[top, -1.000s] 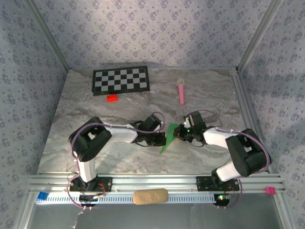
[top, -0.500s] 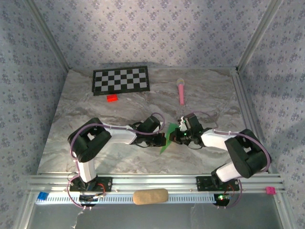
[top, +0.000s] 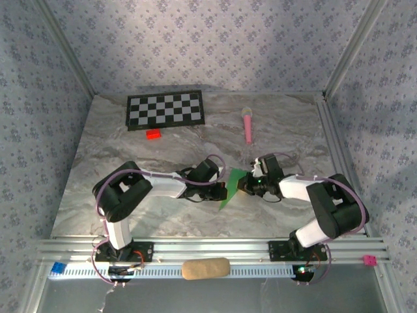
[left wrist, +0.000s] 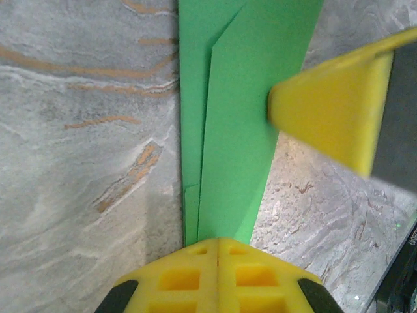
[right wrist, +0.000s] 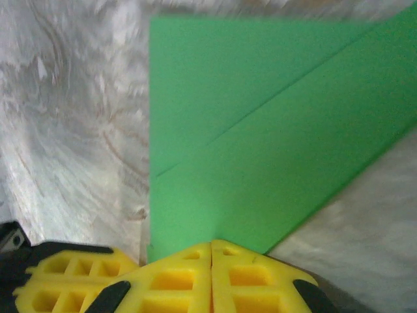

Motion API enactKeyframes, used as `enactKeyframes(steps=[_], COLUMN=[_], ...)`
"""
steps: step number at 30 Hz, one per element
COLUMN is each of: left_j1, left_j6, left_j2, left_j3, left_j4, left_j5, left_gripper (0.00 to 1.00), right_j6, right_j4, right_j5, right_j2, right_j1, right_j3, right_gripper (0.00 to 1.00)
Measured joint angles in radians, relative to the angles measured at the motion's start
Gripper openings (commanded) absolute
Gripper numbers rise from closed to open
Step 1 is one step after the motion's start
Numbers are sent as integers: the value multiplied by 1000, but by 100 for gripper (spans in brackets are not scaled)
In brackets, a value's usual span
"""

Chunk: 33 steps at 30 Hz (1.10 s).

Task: Fold a paper plane with a square sheet of paper (pick it up from the middle)
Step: Fold the wing for the fifth time at the center of the table.

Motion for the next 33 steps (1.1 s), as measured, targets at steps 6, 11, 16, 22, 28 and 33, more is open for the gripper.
enactKeyframes(steps=[6,11,16,22,28,33], left_j1=[-20,-27,-30,-60,-65,-22], left_j6=[0,-5,-26,-48,-25,-7], left_j2=[0,-7,-14,-68,-173,-257], left_j3=[-18,-40,-51,-83,-85,-85], left_j4=[35,69,82,44,-89,-133], left_j5=[-5,-6,-7,-43,-92,-105], left_gripper=[0,0,0,2,16,24], right_j6=[-3,-21,-30,-34,-39,-17], right_j4=[-6,-19,-35,-100,-193,-216], right_j5=[48,93,98,153,269,293], right_j2=[0,16,33,-19,-145,-259], right_j1=[-92,-150,-156,-96,-7,5], right_j3=[20,62,107,109,86,7], right_gripper=[9,9,13,19,23,34])
